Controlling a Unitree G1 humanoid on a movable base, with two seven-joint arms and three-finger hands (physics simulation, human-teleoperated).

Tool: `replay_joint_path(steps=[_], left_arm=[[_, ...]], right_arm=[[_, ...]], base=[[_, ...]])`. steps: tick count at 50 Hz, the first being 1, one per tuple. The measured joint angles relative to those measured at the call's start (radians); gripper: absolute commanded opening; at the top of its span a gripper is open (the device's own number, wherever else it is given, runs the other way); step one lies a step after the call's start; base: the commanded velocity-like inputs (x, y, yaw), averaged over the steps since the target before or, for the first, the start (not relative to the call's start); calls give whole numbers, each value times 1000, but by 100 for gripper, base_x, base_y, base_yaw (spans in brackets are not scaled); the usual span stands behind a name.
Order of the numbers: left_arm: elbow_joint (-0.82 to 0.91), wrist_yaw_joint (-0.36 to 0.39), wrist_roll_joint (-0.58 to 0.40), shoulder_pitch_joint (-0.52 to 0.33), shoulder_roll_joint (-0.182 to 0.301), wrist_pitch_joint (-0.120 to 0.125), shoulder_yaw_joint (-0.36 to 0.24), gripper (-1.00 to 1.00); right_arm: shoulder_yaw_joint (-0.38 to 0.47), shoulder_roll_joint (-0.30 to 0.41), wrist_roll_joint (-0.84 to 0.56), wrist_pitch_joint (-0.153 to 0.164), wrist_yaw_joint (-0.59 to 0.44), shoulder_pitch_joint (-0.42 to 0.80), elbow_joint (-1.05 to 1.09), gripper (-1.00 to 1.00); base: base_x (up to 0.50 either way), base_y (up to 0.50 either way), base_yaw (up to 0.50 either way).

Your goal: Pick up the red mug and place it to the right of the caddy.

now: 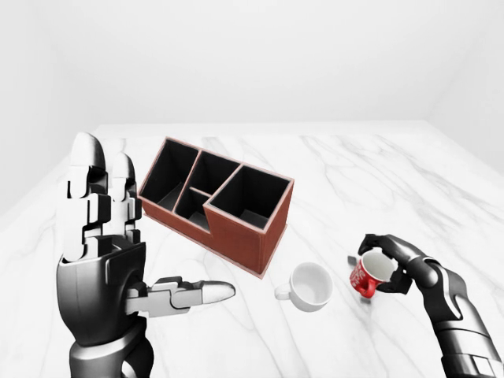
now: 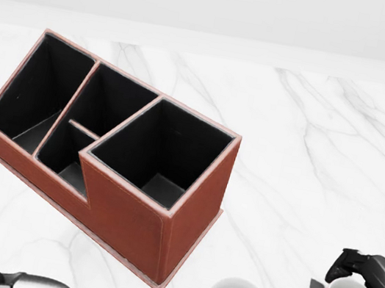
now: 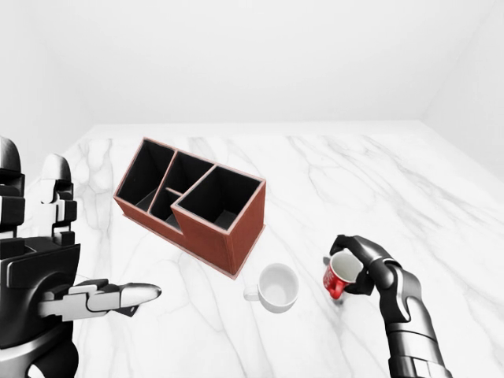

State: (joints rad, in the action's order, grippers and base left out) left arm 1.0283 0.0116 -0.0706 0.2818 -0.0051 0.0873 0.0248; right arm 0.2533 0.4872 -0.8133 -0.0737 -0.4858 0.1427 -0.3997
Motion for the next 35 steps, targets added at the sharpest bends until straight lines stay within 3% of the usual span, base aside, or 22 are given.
replay_joint_path(steps=[19,27,35], left_arm=[[-9,-4,-4,6,2,0,15,100],[-12,-6,-4,6,3,0,18,100],[-7,-5,-2,5,4,0,16,100]], right_arm=[[42,10,7,32,-55,-27,104,-100],[84,30,13,77,-135,-9,191,-100],[96,40,18,146,-212,38,287,-100]], base=[[0,0,0],[0,0,0],[0,0,0]])
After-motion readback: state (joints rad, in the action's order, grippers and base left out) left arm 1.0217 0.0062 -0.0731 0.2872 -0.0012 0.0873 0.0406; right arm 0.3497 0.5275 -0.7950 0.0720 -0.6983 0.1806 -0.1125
